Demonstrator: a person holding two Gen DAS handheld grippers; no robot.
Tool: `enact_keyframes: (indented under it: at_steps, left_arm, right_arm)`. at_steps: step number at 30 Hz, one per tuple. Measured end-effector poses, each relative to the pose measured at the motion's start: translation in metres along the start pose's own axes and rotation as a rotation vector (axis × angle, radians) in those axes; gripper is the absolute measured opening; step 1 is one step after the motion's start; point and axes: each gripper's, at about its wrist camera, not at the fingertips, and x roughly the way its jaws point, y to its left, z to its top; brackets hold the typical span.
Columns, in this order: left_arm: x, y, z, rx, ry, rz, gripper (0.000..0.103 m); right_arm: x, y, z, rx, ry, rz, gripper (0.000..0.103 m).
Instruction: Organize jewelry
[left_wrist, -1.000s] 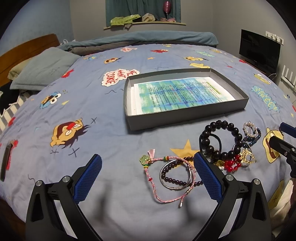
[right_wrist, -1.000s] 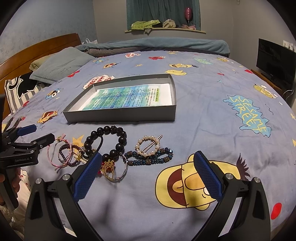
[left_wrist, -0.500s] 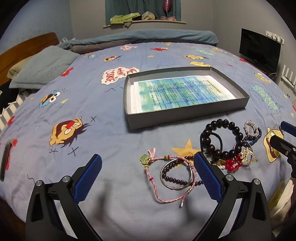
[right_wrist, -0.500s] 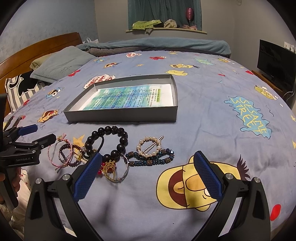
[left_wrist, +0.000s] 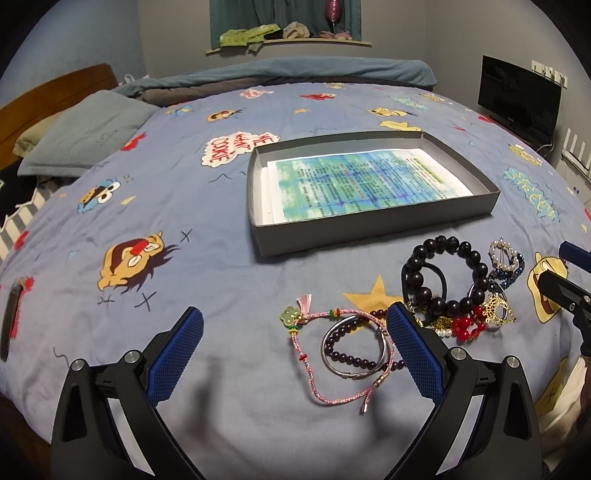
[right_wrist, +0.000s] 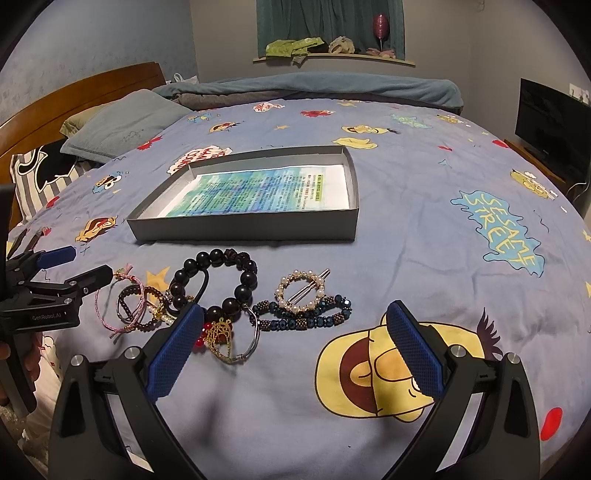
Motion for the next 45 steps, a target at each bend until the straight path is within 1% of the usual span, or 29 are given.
enact_keyframes:
  at_steps: [10,14,17,20,24,28,33,34,35,37,39,41,42,43,45]
  left_arm:
    - [0.002,0.001,-0.001,0.003,0.001,-0.002,0.098]
    - [0.002,0.002,-0.005,0.028,-0.001,-0.013,0.098]
    - [0.002,0.007,-0.009,0.021,-0.002,-0.039,0.098]
    - [0.003,0.010,-0.013,0.028,0.000,-0.033,0.098]
    - [0.005,0.013,-0.017,0.035,0.006,-0.015,0.098]
    - [0.008,0.023,-0.022,0.017,0.019,-0.027,0.096]
    - [0.004,0.021,-0.025,0.046,0.005,-0.062,0.094]
    - [0.003,0.020,-0.025,0.048,0.005,-0.072,0.087]
    - [0.003,0.020,-0.026,0.054,0.009,-0.084,0.077]
    - [0.004,0.018,-0.028,0.066,0.025,-0.105,0.068]
    - [0.003,0.018,-0.029,0.069,0.026,-0.118,0.064]
    - [-0.001,0.017,-0.030,0.077,0.015,-0.128,0.059]
    - [-0.002,0.016,-0.029,0.082,0.015,-0.132,0.057]
    - [-0.002,0.015,-0.030,0.089,0.017,-0.138,0.054]
    - [-0.002,0.014,-0.030,0.094,0.022,-0.148,0.050]
  right_arm:
    - [0.002,-0.001,-0.001,0.004,0.005,0.002,0.098]
    - [0.004,-0.002,-0.002,0.001,0.010,-0.003,0.098]
    - [0.004,-0.002,-0.004,0.004,0.014,-0.003,0.098]
    - [0.004,-0.002,-0.005,0.004,0.015,0.000,0.098]
    - [0.005,0.001,-0.008,-0.005,0.026,0.030,0.098]
    - [0.008,0.004,-0.013,-0.015,0.038,0.060,0.098]
    - [0.009,0.009,-0.017,-0.038,0.045,0.081,0.098]
    - [0.008,0.011,-0.018,-0.042,0.042,0.085,0.098]
    - [0.008,0.012,-0.019,-0.045,0.041,0.089,0.098]
    - [0.008,0.014,-0.021,-0.050,0.042,0.100,0.097]
    - [0.008,0.016,-0.022,-0.053,0.045,0.113,0.090]
    - [0.008,0.019,-0.023,-0.062,0.050,0.127,0.087]
    - [0.008,0.021,-0.024,-0.071,0.051,0.134,0.081]
    - [0.009,0.024,-0.024,-0.079,0.054,0.139,0.077]
    - [0.010,0.028,-0.025,-0.086,0.064,0.154,0.066]
